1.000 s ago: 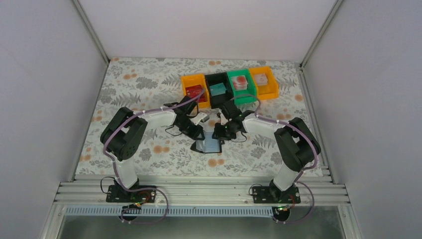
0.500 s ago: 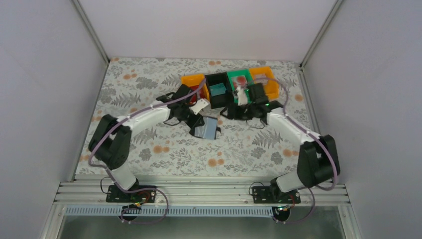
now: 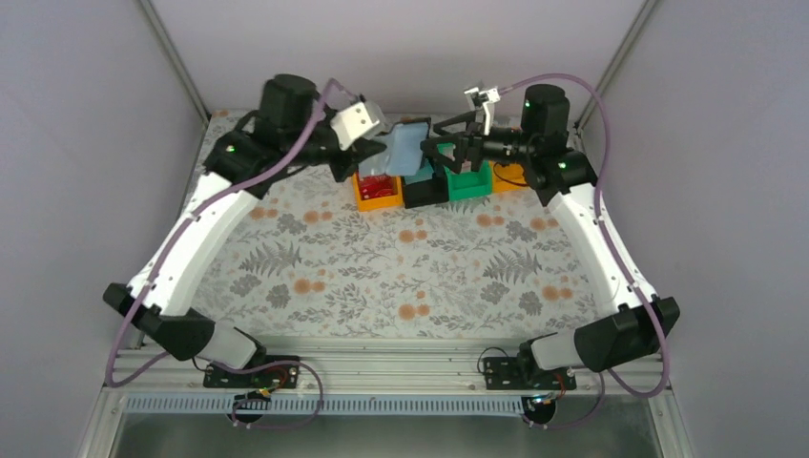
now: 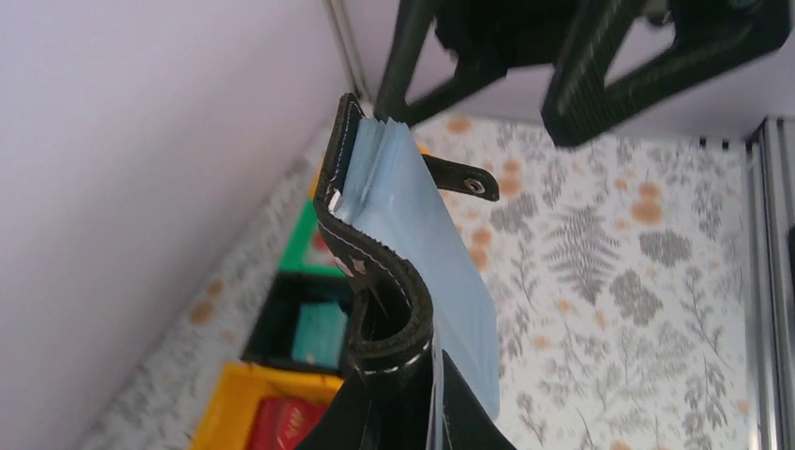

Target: Take the credit cards out of the card holder

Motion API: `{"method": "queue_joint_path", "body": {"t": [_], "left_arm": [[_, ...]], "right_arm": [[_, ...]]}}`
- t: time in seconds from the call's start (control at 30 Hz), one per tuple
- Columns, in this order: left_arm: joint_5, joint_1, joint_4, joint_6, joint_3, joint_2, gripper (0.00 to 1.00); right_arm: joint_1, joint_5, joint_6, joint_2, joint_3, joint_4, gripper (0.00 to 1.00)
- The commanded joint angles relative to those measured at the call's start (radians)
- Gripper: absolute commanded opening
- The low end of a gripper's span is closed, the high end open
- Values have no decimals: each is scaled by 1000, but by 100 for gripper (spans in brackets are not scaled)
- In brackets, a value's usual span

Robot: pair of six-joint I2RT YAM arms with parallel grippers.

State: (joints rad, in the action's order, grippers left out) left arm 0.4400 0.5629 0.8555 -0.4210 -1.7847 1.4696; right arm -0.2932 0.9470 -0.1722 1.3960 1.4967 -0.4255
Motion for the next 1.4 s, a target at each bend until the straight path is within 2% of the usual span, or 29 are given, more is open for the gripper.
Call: {"method": "queue_joint_path", "body": {"t": [0.0, 0.1, 0.23, 0.37, 0.57, 0.87, 1.07, 1.2, 1.37], "left_arm": [[108, -18, 50, -32, -91, -32, 2], [180, -24, 29, -15, -111, -43, 2], [251, -31, 10, -33, -107, -64, 2], [300, -31, -14, -44, -91, -87, 2], [361, -31, -26, -41, -77, -107, 2], [379, -34, -23, -61, -54, -123, 2], [396, -34, -44, -49, -48, -124, 2], [399, -34, -76, -14, -30, -121, 2], [442, -32, -102, 8, -11, -117, 2]], "right_arm": [[-1, 134, 84, -16, 74, -16, 87], [-1, 165, 155, -55, 91, -38, 90], [0, 164, 284, -69, 144, -151, 90], [8, 168, 374, -80, 167, -214, 96], [10, 147, 413, -87, 143, -250, 98], [48, 181, 453, -97, 129, -263, 99], [49, 266, 368, -53, 107, -251, 93], [34, 290, 272, -70, 52, -152, 91], [-18, 192, 198, -78, 29, -78, 75]]}}
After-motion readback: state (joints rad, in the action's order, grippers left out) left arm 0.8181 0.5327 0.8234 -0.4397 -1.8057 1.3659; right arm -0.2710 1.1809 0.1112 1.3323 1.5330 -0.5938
